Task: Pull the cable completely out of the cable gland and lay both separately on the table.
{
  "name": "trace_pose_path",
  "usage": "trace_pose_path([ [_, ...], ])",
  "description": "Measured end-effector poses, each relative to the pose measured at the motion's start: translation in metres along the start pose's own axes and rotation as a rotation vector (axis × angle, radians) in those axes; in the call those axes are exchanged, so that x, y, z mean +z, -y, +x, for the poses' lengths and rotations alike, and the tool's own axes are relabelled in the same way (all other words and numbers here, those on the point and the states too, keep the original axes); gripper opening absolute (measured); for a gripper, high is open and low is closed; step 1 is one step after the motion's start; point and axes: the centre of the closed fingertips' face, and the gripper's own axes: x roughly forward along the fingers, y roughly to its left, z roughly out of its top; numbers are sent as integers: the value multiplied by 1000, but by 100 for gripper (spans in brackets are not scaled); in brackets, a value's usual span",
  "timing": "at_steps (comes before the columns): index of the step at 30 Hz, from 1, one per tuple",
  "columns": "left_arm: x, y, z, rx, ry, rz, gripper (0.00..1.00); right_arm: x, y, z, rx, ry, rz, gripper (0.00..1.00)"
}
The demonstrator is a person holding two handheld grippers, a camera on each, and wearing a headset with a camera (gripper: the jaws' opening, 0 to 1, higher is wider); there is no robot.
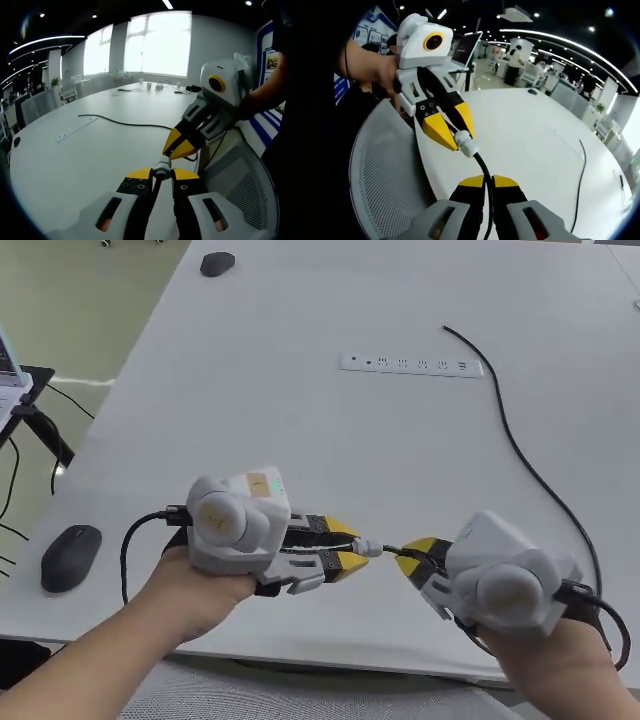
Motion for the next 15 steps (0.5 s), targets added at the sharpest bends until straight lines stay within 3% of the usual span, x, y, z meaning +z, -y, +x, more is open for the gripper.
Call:
trace_pose_path([
  [15,1,0,0,4,5,4,15,-28,21,0,-69,-22,200,0],
])
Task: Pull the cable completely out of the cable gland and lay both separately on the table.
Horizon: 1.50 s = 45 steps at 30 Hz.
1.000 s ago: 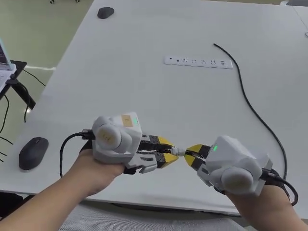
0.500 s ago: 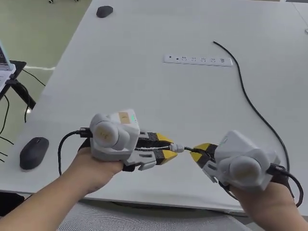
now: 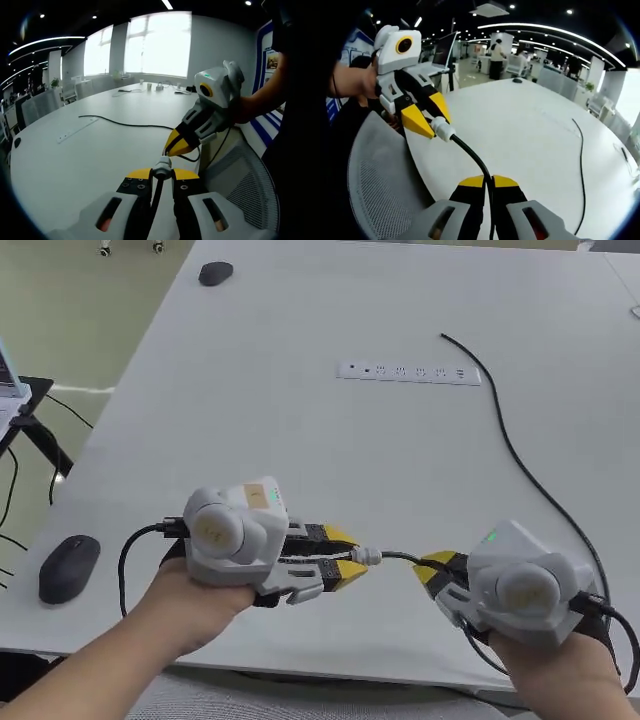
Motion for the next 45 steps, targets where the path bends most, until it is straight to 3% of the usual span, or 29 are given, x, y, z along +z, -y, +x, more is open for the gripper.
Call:
trace_pose_path([
  [5,2,0,-1,2,3,4,15,-9,8,1,-17,-12,77,0],
  [10,1,0,-1,0,-1,6,15,-29,16,4,-31,-65,184,0],
  [18,-4,3,1,-8,-8,8,15,-46,17,7,-29,-114,278,0],
  [32,-3,-7,-2,7,-4,-1,15,-38,15,4,-32,-88,200,0],
  [40,-3,-11,-5,19,-3,-10,15,-31,11,-1,-12,-87,84,2],
  [41,-3,-12,-5,20,-3,-12,15,-29,10,-2,-2,-80,64,4],
  [44,-4,-13,-6,21,-6,-16,15,-11,7,-5,3,-15,-21,29],
  [45,-3,-13,-6,21,-4,-15,15,-5,4,-7,12,-6,-75,29],
])
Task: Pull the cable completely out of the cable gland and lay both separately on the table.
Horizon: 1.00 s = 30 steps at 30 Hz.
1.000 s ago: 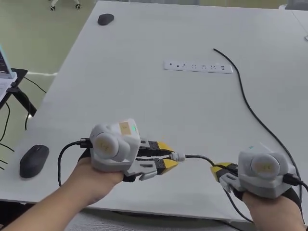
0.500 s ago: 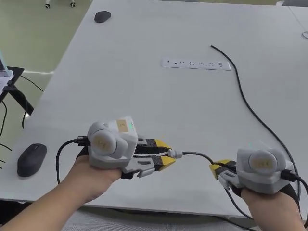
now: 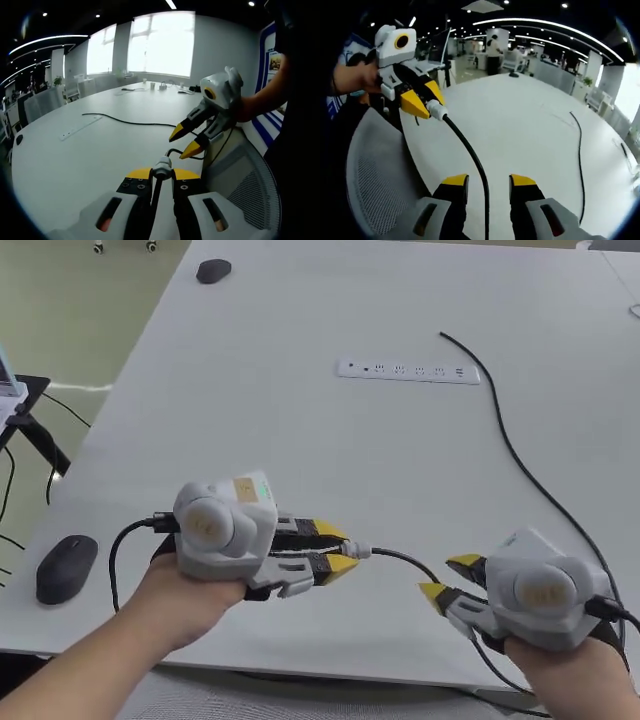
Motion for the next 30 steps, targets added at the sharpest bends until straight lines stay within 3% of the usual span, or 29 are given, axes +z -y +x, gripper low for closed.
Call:
trace_pose_path([
  [4,0,1,0,-2,0,0,15,25,-11,-2,25,32,-137,28],
  [11,0,3,2,-12,-5,1,15,52,-29,3,66,60,-238,21],
  [16,1,4,1,-14,-3,-2,15,58,-38,9,87,58,-333,18],
  [30,-1,5,-1,-15,-3,-1,15,60,-51,14,128,74,-414,4],
])
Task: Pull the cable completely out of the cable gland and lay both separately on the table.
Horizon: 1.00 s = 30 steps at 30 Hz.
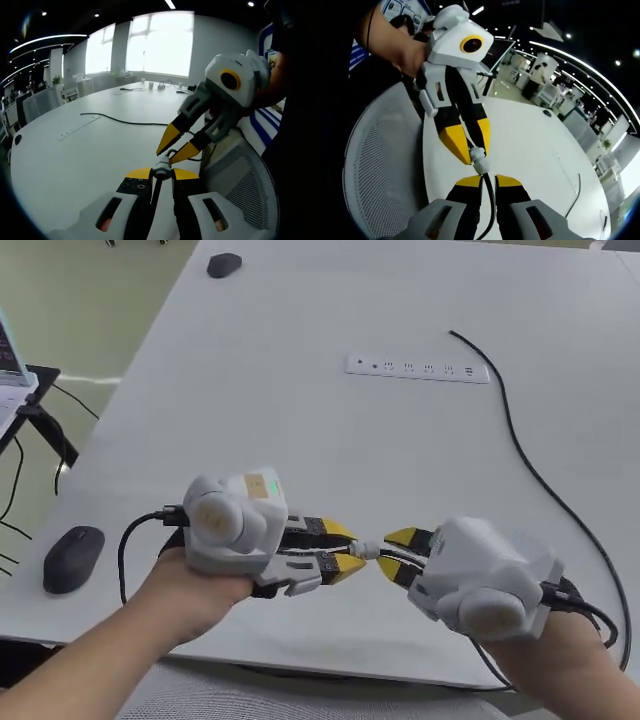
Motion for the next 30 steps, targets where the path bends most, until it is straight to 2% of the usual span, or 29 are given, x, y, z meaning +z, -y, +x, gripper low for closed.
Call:
trace_pose_path([
  [7,-3,2,1,-4,-10,3,15,-3,-4,2,14,-2,-5,1],
  [12,0,5,1,-7,-7,13,15,-6,-2,1,7,3,44,0],
  [18,1,4,2,-6,-8,20,15,-10,0,1,2,8,123,0],
  [21,2,2,1,-2,-4,20,15,-20,4,0,-10,-21,217,0],
  [26,8,1,-1,4,14,21,15,-30,12,-4,-29,-19,294,0],
  [30,8,1,-1,7,15,24,15,-43,16,-5,-47,-37,359,0],
])
